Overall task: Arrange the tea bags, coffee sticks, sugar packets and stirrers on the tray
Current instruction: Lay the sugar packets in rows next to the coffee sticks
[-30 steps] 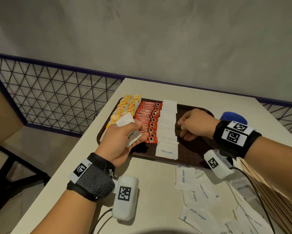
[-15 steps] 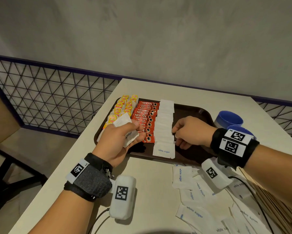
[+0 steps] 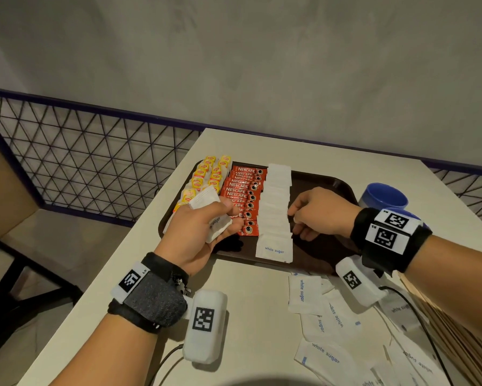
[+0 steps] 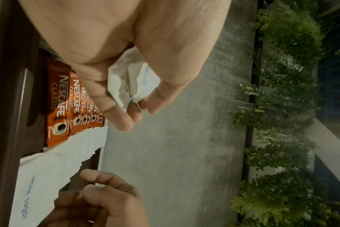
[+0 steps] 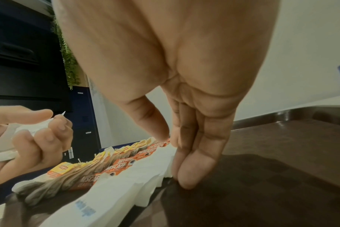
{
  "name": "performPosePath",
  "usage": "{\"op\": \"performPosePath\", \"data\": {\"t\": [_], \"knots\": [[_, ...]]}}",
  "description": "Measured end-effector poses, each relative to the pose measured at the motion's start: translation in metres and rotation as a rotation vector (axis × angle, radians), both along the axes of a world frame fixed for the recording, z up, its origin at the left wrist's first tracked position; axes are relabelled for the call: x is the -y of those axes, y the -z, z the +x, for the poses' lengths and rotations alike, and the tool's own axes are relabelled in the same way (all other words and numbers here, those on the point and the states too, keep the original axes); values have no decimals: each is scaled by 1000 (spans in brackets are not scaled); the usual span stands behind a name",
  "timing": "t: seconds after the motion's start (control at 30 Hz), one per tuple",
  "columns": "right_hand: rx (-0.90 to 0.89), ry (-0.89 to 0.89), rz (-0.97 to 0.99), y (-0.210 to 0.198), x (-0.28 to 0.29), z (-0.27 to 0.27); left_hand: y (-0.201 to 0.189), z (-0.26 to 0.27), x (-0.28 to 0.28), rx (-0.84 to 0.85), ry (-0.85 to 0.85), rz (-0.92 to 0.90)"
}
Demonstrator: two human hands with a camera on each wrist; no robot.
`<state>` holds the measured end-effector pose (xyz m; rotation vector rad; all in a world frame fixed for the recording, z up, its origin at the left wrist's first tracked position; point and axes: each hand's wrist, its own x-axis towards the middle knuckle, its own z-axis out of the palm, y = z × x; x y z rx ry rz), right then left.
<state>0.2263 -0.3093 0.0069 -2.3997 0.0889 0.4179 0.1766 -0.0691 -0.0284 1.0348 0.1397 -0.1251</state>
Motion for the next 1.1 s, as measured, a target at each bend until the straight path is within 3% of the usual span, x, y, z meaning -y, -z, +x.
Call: {"op": "performPosePath", "data": {"t": [0.37, 0.43, 0.5, 0.6, 0.7, 0.77, 0.8, 1.1], "knots": [[161, 159, -143, 5, 14, 99, 0, 0, -2, -5, 2, -13], [183, 58, -289, 17, 16, 121, 0, 0, -2, -6, 5, -19], [188, 70, -442, 26, 14, 136, 0, 1, -2, -5, 8, -22], [217, 83, -502, 28, 8, 143, 0, 1, -2, -10, 2, -18], [219, 86, -399, 21, 3, 132, 0, 2, -2, -16, -2, -15], [170, 190, -63, 12, 3, 120, 1, 2, -2, -15, 0, -11], [160, 228, 13, 10, 3, 113, 1, 2, -2, -13, 1, -9], [53, 179, -45, 2, 6, 87, 1, 1, -1, -6, 0, -6]]}}
